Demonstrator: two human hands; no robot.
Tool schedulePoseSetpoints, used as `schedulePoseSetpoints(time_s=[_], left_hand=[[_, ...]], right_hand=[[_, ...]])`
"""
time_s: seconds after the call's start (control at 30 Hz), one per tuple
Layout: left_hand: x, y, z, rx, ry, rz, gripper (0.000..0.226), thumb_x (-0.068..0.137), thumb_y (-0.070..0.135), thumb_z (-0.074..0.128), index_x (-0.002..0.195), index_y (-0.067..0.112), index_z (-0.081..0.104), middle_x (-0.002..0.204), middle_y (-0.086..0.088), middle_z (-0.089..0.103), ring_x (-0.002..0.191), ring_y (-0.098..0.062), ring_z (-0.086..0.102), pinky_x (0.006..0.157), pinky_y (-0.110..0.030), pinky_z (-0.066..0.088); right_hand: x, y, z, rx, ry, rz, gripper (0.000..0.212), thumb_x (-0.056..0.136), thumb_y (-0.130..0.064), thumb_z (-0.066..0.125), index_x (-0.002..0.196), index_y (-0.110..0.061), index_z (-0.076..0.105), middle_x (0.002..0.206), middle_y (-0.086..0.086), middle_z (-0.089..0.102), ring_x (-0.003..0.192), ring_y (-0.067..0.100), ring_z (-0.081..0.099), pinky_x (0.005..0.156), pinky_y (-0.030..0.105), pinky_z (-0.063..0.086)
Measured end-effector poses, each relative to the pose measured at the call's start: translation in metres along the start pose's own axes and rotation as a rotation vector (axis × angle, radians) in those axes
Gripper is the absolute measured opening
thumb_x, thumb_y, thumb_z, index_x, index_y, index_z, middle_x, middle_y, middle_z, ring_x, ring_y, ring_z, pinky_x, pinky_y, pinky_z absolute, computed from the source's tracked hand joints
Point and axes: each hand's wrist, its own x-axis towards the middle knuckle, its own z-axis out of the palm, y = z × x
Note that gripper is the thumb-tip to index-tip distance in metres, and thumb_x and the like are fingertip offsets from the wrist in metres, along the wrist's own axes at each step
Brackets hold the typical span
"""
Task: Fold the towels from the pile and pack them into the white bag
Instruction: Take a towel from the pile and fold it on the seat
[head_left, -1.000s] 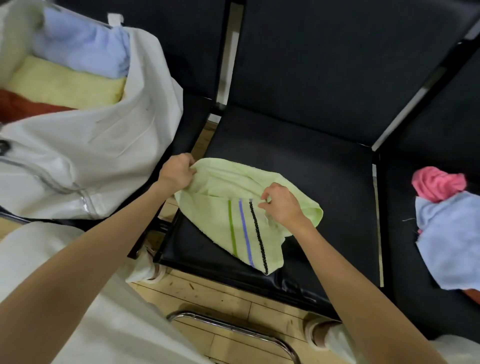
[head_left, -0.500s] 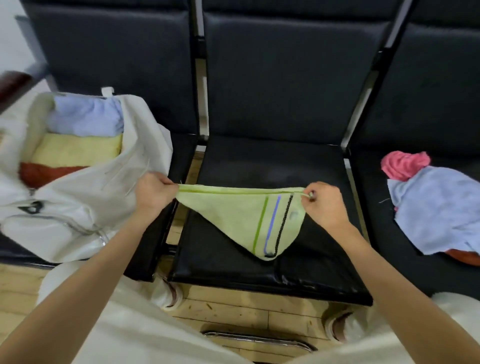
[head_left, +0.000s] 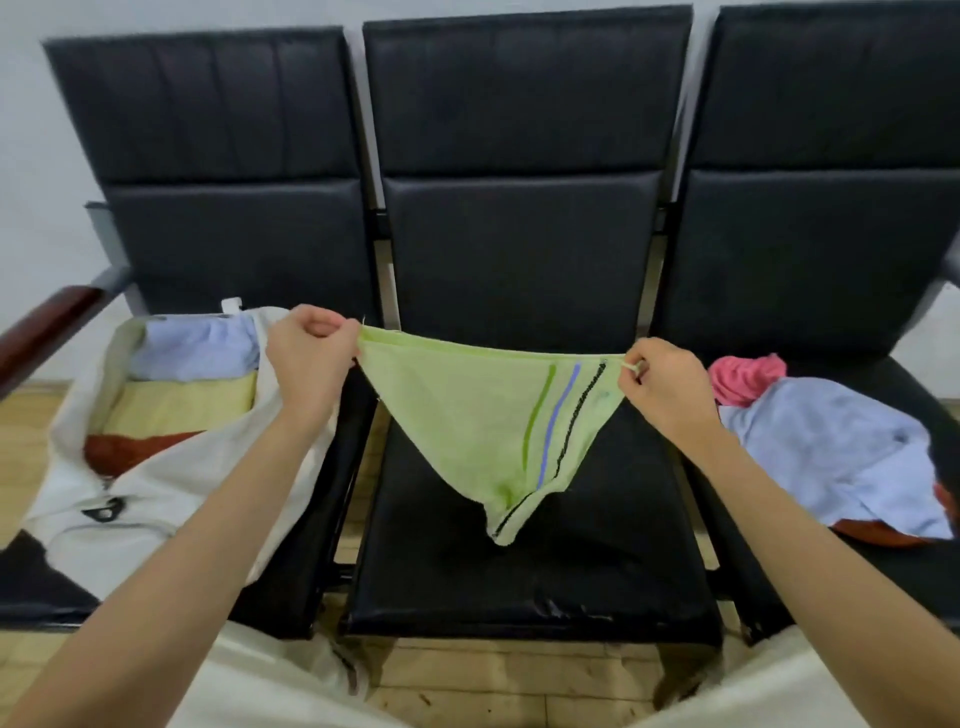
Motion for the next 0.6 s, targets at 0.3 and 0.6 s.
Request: schedulePoseSetpoints(time_s=[0.3, 0.6], left_hand=[[0.019, 0.052, -0.006, -0.065, 0.123, 0.031, 0.009, 0.069, 0.013, 0.058, 0.075, 0.016, 0.065, 0.072, -0.013, 0.068, 0.066, -0.018, 0.063, 0.071, -0.036, 0.057], [0.025, 0.043, -0.004, 0.008, 0.097, -0.042, 0.008, 0.081, 0.011, 0.058, 0.087, 0.010, 0.063, 0.065, -0.001, 0.061, 0.062, -0.018, 0.060, 0.063, -0.032, 0.052]], right_hand=[[0.015, -0.026, -0.041, 0.041, 0.045, 0.048, 0.010, 0.079, -0.010, 0.060, 0.080, -0.015, 0.052, 0.070, -0.007, 0.050, 0.068, 0.014, 0.049, 0.058, 0.032, 0.040], [0.016, -0.030, -0.057, 0.365, -0.002, 0.088, 0.015, 0.082, -0.002, 0.061, 0.082, -0.016, 0.066, 0.073, -0.005, 0.063, 0.049, 0.014, 0.063, 0.051, 0.026, 0.055]])
